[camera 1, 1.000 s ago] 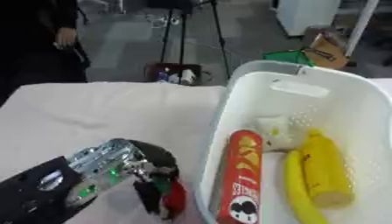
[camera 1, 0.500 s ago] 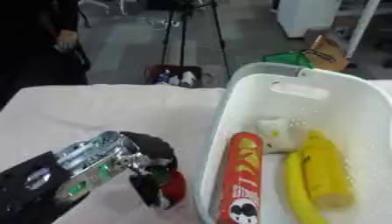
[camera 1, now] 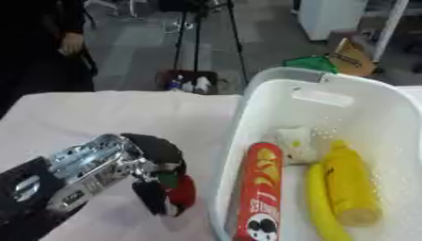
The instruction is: Pick up objects on the table and place them in the box.
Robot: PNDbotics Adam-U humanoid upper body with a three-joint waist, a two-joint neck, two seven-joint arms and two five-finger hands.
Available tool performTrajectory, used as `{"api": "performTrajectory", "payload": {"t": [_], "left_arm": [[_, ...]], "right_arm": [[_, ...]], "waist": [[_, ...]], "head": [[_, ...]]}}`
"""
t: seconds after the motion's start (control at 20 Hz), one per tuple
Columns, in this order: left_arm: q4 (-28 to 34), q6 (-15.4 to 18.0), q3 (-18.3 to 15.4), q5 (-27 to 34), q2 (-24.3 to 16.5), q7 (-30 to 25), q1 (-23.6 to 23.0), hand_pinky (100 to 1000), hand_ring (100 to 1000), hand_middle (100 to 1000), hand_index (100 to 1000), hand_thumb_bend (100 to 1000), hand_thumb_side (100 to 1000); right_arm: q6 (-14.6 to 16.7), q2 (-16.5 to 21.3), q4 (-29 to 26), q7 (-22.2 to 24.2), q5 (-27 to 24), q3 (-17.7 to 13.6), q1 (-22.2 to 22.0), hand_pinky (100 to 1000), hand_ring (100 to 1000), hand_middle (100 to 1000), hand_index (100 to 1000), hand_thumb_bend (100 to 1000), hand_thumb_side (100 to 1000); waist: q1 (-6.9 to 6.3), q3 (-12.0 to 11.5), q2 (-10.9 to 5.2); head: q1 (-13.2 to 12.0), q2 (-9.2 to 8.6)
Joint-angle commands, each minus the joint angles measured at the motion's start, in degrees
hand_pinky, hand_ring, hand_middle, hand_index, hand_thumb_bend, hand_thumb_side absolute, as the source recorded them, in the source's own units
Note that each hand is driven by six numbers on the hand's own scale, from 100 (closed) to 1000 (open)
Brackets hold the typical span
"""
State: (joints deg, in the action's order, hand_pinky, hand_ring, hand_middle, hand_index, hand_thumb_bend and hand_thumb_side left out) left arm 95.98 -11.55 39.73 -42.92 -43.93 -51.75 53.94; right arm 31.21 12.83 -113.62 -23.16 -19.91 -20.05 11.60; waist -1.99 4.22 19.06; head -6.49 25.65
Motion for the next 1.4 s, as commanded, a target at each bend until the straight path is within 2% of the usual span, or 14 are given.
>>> {"api": "performTrajectory", "payload": {"t": [0.05, 0.8, 1.15, 1.4], "left_arm": [[1.48, -0.16, -1.52, -0.42, -2.55, -0.22, 1.66, 348, 496, 544, 673, 298, 573], [5.88, -1.53, -7.17, -0.34, -5.88, -0.22, 5.80, 344, 489, 543, 673, 273, 597], [6.38, -1.65, -9.64, -1.79, -5.38, -0.22, 8.67, 350, 493, 547, 676, 269, 604], [5.63, -1.13, -11.57, -2.41, -3.03, -0.22, 12.38, 338, 485, 534, 669, 255, 614]], "right_arm": [[0.10, 1.56, -0.97, 0.17, -0.29, -0.02, 0.23, 341, 394, 402, 523, 100, 803], [0.08, 2.46, -0.97, -0.04, -0.19, -0.03, -0.09, 338, 393, 403, 523, 100, 803], [0.07, 2.87, -0.97, -0.10, -0.21, -0.01, -0.29, 337, 393, 404, 522, 100, 803], [-0.06, 3.12, -0.97, -0.21, -0.30, 0.01, -0.54, 336, 392, 404, 522, 100, 803]], "waist": [[0.02, -0.15, -1.49], [-0.79, -0.58, -2.36], [-1.14, -0.70, -2.93], [-1.36, -0.87, -3.48]], "head": [[0.12, 0.25], [0.32, 0.83], [0.28, 0.80], [0.12, 0.95]]}}
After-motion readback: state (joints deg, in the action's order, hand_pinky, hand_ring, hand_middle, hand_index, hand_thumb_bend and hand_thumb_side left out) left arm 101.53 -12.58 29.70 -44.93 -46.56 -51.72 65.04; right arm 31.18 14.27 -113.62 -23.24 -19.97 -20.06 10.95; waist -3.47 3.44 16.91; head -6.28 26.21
